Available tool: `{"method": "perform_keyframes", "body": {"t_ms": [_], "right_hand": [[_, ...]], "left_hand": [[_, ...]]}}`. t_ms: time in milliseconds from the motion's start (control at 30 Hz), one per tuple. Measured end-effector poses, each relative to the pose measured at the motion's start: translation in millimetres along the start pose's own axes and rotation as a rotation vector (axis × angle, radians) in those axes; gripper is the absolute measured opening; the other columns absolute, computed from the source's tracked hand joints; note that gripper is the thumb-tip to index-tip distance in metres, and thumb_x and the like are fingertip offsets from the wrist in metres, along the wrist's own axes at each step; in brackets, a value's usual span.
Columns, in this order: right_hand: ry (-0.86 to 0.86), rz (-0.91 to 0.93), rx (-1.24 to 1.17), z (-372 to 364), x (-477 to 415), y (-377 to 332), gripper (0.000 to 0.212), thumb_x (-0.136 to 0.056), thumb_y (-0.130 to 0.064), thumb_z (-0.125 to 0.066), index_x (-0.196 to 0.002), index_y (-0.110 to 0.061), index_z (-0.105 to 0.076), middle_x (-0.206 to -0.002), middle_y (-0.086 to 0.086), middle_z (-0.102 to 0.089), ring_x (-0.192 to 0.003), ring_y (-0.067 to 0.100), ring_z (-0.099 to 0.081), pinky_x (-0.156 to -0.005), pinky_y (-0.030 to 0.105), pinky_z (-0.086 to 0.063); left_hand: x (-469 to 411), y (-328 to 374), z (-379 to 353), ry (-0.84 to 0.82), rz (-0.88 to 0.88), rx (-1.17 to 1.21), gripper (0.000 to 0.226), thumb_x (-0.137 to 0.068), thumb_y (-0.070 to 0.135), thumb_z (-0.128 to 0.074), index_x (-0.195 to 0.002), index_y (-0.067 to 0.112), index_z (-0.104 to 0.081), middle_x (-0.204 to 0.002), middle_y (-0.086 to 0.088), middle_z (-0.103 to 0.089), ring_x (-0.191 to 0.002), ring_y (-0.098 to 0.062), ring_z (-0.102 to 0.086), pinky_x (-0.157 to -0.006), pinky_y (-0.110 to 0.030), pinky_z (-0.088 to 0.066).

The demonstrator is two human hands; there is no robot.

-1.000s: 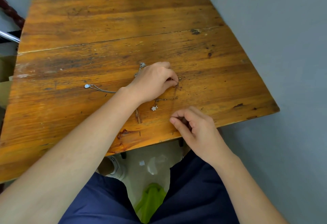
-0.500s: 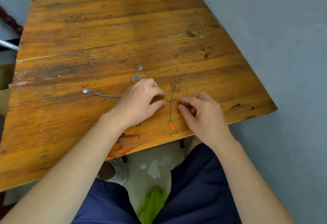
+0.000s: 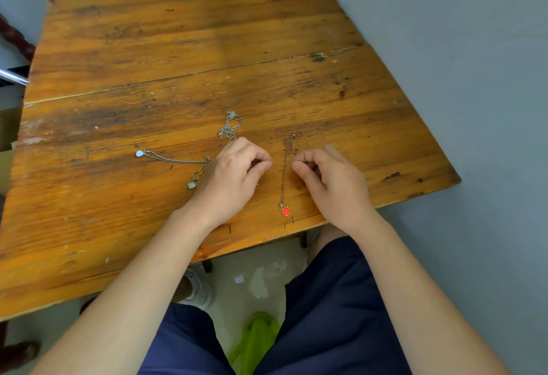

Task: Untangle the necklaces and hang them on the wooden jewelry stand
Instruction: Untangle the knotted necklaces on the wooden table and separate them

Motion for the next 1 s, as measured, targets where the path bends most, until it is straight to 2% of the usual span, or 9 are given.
{"method": "perform_keyframes", "body": {"t_ms": [167, 233, 333, 500, 600, 733, 833, 933, 1000], "right_hand": [[0.041, -0.050, -0.216, 3, -4, 0, 0.014, -0.100, -0.037, -0.053, -0.097, -0.029, -0.063, -0.093, -0.008, -0.060, -0.086, 0.008, -0.056, -0.078, 0.037, -0.051], [0.041, -0.033, -0.245, 4, -6, -4, 0.012, -0.100, -0.034, -0.055, -0.095, -0.026, -0.064, -0.092, -0.006, -0.059, -0.085, 0.008, -0.055, -0.079, 0.035, -0.050], [0.006, 0.058, -0.191, 2, -3, -12, 0.017, -0.099, -0.033, -0.058, -0.101, -0.021, -0.069, -0.090, -0.006, -0.056, -0.079, 0.009, -0.054, -0.072, 0.031, -0.050], [-0.098, 0.247, -0.159, -4, 13, -24, 0.018, -0.096, -0.036, -0.063, -0.101, -0.022, -0.073, -0.087, -0.009, -0.051, -0.076, 0.006, -0.052, -0.063, 0.025, -0.049], [-0.152, 0.322, -0.067, -10, 21, -26, 0.019, -0.093, -0.040, -0.066, -0.099, -0.025, -0.076, -0.086, -0.008, -0.050, -0.075, 0.006, -0.049, -0.061, 0.022, -0.043], [-0.203, 0.274, -0.113, -13, 21, -25, 0.018, -0.089, -0.040, -0.070, -0.101, -0.030, -0.078, -0.086, -0.011, -0.053, -0.077, 0.004, -0.051, -0.063, 0.025, -0.046], [-0.164, 0.194, -0.140, -13, 17, -28, 0.024, -0.089, -0.042, -0.068, -0.110, -0.032, -0.074, -0.088, -0.011, -0.055, -0.077, 0.005, -0.055, -0.064, 0.030, -0.052], [-0.103, 0.211, -0.029, -18, 10, -36, 0.032, -0.091, -0.044, -0.067, -0.121, -0.034, -0.069, -0.090, -0.009, -0.056, -0.073, 0.005, -0.054, -0.059, 0.029, -0.052], [-0.099, 0.248, 0.056, -23, 5, -42, 0.034, -0.092, -0.046, -0.065, -0.124, -0.035, -0.068, -0.089, -0.007, -0.056, -0.070, 0.007, -0.053, -0.054, 0.026, -0.047]], "left_hand": [[-3, 5, 5, 0.011, 0.021, 0.040, 0.008, -0.095, 0.020, -0.061, -0.096, 0.017, -0.069, -0.096, 0.005, -0.058, -0.090, -0.010, -0.052, -0.079, -0.026, -0.042], [-2, 6, 9, 0.006, -0.002, 0.000, 0.008, -0.094, 0.020, -0.062, -0.095, 0.016, -0.069, -0.096, 0.006, -0.058, -0.091, -0.010, -0.051, -0.079, -0.029, -0.043], [12, 4, 19, 0.026, -0.032, -0.098, 0.010, -0.093, 0.021, -0.063, -0.093, 0.015, -0.070, -0.094, 0.004, -0.058, -0.092, -0.012, -0.049, -0.078, -0.029, -0.043], [55, -5, 33, 0.061, -0.053, -0.165, 0.021, -0.094, 0.031, -0.062, -0.096, 0.015, -0.075, -0.089, 0.002, -0.054, -0.089, -0.017, -0.050, -0.073, -0.029, -0.042], [77, -12, 33, 0.053, -0.079, -0.205, 0.028, -0.093, 0.034, -0.057, -0.096, 0.015, -0.077, -0.087, 0.002, -0.052, -0.085, -0.017, -0.049, -0.069, -0.033, -0.045], [87, -16, 33, 0.048, -0.071, -0.170, 0.028, -0.092, 0.035, -0.057, -0.098, 0.018, -0.078, -0.085, 0.002, -0.051, -0.082, -0.018, -0.047, -0.068, -0.035, -0.044], [88, -14, 34, 0.037, -0.062, -0.144, 0.028, -0.091, 0.038, -0.057, -0.098, 0.021, -0.079, -0.085, 0.006, -0.049, -0.081, -0.017, -0.045, -0.068, -0.034, -0.044], [92, -13, 35, 0.035, -0.059, -0.114, 0.027, -0.090, 0.040, -0.058, -0.099, 0.025, -0.079, -0.086, 0.009, -0.047, -0.082, -0.016, -0.044, -0.069, -0.035, -0.044], [93, -13, 36, 0.031, -0.064, -0.110, 0.026, -0.090, 0.040, -0.058, -0.100, 0.027, -0.078, -0.086, 0.009, -0.047, -0.083, -0.016, -0.043, -0.070, -0.034, -0.043]]}}
Point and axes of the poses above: each hand's wrist, its own x-axis away from the middle knuckle, its own z-axis out of the back of the hand, y = z × x, the point moved 1 cm from there along -x, towards the middle knuckle
